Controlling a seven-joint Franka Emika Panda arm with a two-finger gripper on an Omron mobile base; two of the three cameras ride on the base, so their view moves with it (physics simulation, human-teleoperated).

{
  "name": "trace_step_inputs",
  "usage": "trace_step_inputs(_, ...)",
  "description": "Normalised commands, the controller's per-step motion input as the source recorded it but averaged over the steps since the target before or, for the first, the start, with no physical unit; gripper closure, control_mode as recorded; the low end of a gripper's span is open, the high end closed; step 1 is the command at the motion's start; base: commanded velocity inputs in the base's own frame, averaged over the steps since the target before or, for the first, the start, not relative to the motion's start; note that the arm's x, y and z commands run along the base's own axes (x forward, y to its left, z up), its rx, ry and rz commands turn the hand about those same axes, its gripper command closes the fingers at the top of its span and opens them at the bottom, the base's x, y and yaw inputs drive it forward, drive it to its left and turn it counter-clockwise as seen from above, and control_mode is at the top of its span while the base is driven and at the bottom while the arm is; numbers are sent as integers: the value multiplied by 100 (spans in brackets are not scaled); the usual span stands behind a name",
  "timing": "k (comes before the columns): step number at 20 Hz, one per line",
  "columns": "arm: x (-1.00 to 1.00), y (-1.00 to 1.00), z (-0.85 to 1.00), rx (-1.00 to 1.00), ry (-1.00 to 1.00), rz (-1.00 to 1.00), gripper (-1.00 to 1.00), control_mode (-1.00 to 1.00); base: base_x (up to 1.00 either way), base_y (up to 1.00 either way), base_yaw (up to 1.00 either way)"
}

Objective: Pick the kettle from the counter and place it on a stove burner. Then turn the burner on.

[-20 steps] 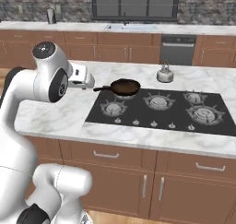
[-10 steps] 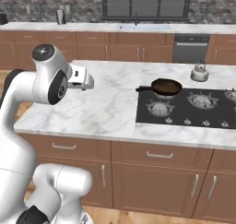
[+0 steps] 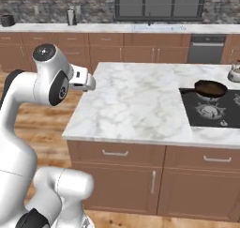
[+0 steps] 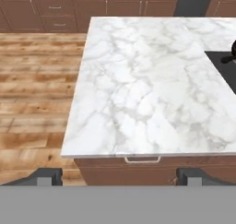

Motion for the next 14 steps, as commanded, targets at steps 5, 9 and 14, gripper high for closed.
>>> trace_step_inputs(5, 0, 0, 0, 0, 0, 0, -100, 100, 0, 100, -6)
trace_step_inputs(9, 0, 0, 0, 0, 0, 0, -100, 100, 0, 100, -2)
trace_step_inputs(14, 0, 0, 0, 0, 0, 0, -100, 100, 0, 100, 0)
